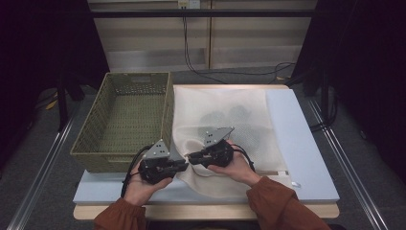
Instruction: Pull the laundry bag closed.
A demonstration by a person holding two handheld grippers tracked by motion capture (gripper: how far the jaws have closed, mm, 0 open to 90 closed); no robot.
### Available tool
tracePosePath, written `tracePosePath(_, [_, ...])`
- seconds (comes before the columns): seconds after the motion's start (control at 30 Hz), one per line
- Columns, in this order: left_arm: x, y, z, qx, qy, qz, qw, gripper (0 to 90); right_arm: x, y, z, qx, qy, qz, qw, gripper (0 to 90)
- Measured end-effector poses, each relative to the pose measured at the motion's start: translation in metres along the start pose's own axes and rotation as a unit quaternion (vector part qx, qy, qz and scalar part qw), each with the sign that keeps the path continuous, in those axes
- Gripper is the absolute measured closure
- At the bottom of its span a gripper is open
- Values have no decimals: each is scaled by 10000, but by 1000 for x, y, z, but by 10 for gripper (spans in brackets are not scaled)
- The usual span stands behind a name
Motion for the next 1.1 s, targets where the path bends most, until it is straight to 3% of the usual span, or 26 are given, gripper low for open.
tracePosePath(0.2, [0,2,3,-50,60,-49,10000,830,-2,3,-1,197,98,-51,9997,870])
tracePosePath(0.4, [-3,2,1,47,57,-119,9999,833,-4,6,-3,224,47,-180,9996,857])
tracePosePath(0.67, [-5,4,-2,220,8,-246,9995,837,-8,-8,-2,264,58,-296,9992,780])
tracePosePath(0.83, [-3,7,5,72,114,-259,9996,836,-9,-7,-2,424,154,-322,9985,868])
tracePosePath(0.9, [-2,8,9,-136,158,-178,9996,838,-9,-4,-2,413,166,-308,9985,875])
tracePosePath(1.1, [4,7,14,-369,201,16,9991,839,-7,5,-3,412,101,-323,9986,878])
Point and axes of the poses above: each handheld gripper's, and its own axes: y roughly backward along the jaws, x roughly out of its underside, z roughly to its left, the point moved 10 cm from there along -y, roughly forward along the jaws, and after that the axes turned 5 degrees about x, right-handed, at the moved point
